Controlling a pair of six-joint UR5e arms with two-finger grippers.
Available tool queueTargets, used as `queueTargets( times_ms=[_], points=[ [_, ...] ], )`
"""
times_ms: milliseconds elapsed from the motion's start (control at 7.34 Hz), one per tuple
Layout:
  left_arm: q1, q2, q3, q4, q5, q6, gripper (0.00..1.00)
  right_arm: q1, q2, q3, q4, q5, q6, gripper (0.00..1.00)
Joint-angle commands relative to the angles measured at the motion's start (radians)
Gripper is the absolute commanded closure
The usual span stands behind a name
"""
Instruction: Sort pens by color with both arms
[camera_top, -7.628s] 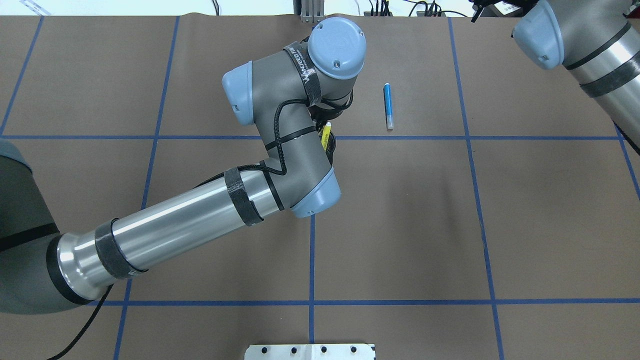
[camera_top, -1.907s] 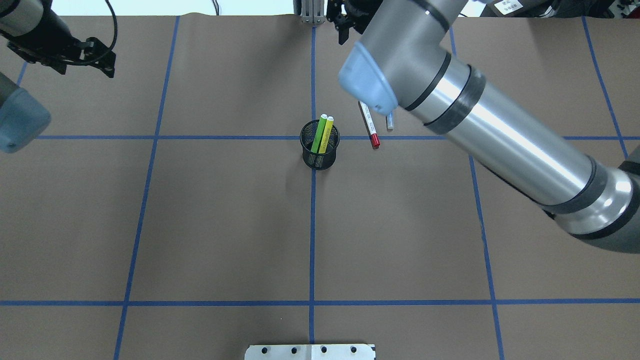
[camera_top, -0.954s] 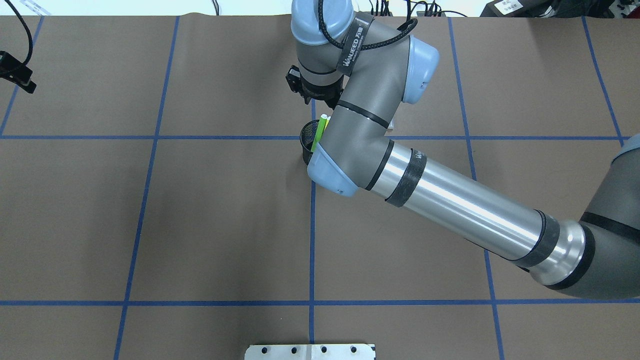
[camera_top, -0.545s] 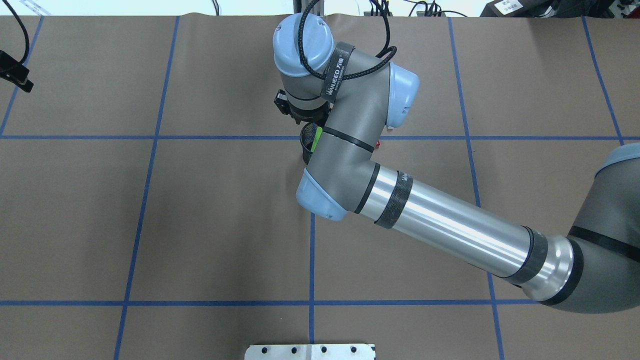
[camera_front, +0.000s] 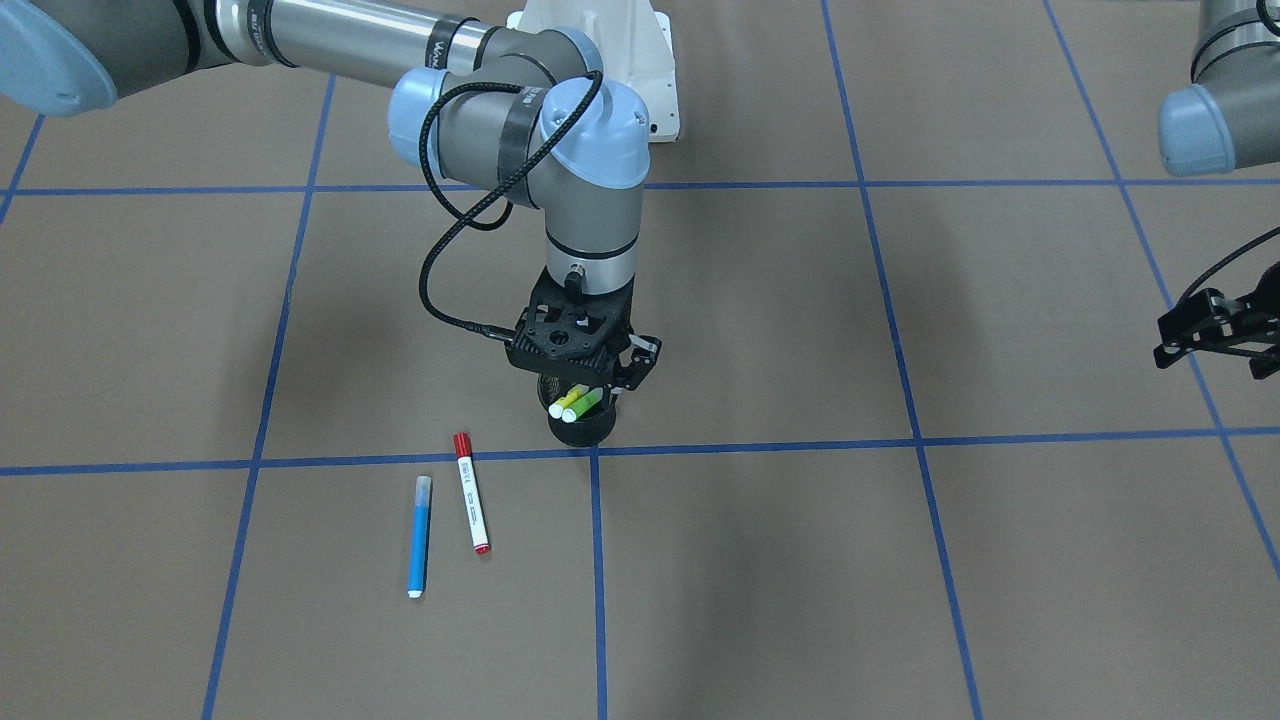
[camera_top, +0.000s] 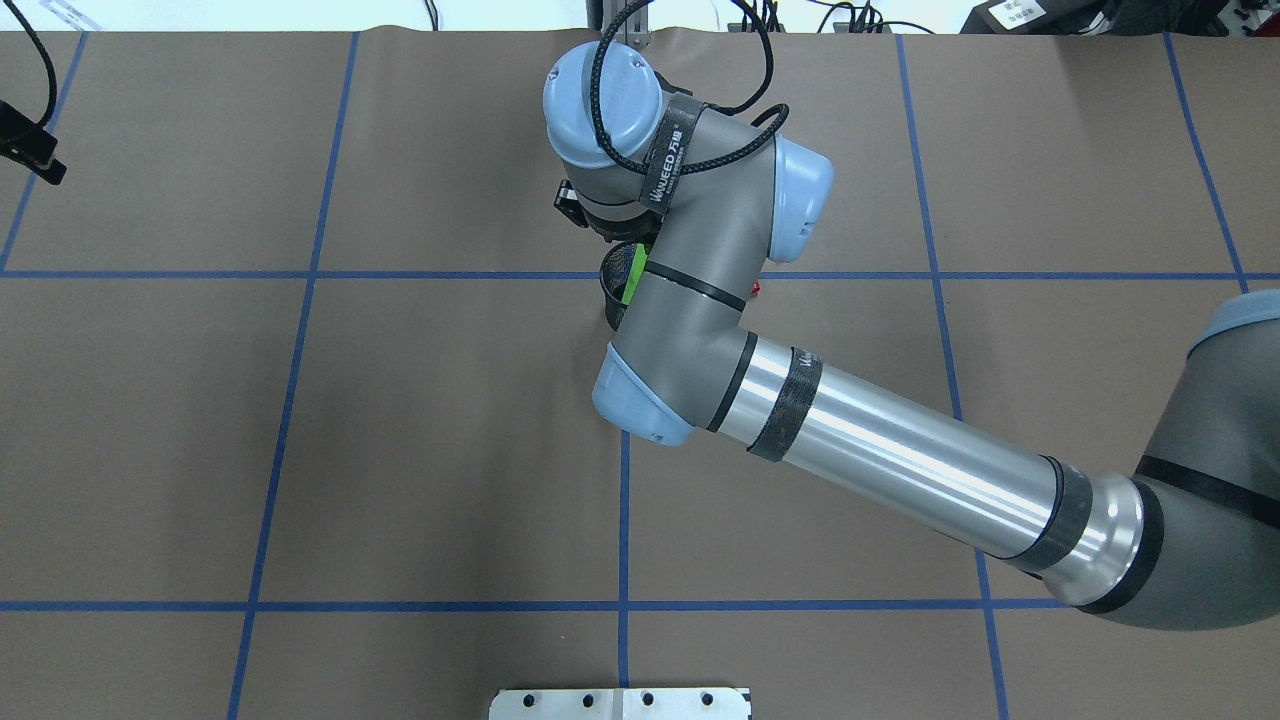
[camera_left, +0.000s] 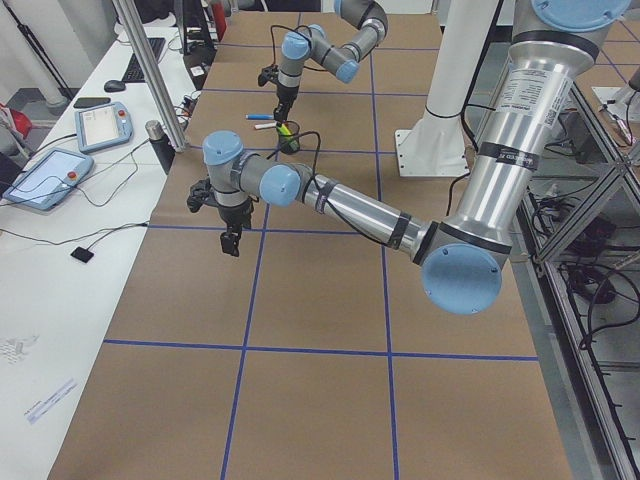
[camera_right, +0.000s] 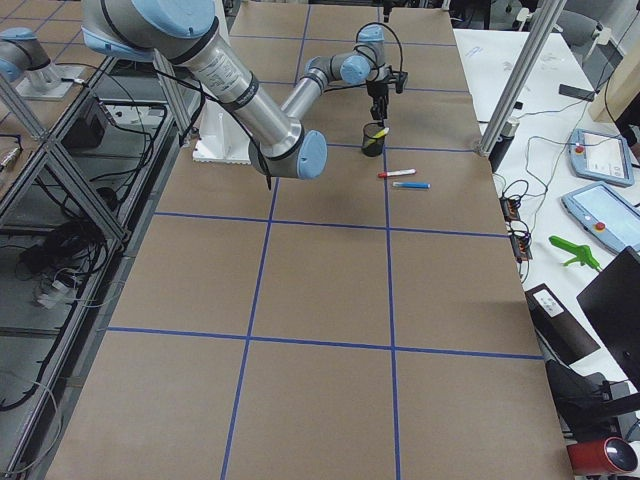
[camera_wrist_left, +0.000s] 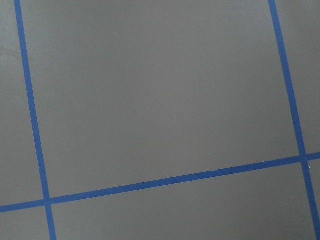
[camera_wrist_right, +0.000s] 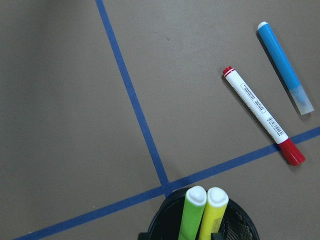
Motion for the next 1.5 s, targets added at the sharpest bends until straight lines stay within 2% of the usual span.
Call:
queueTargets(
  times_ms=[0,1226,1362],
  points=[
    [-0.001,0.0,-0.001,0.0,-0.009,0.0,0.0,-0.002,0.003,-0.037,0.041,-0.012,-0.008,0.49],
    [-0.004,0.002,-0.01,0.0,-0.017,0.014,0.0,-0.02,0.002,-0.037,0.043,-0.012,-0.006,0.49],
    [-0.004,0.002,-0.012,0.0,-0.017,0.014,0.0,-0.018,-0.006,-0.037,0.043,-0.014,-0.009,0.51]
  ],
)
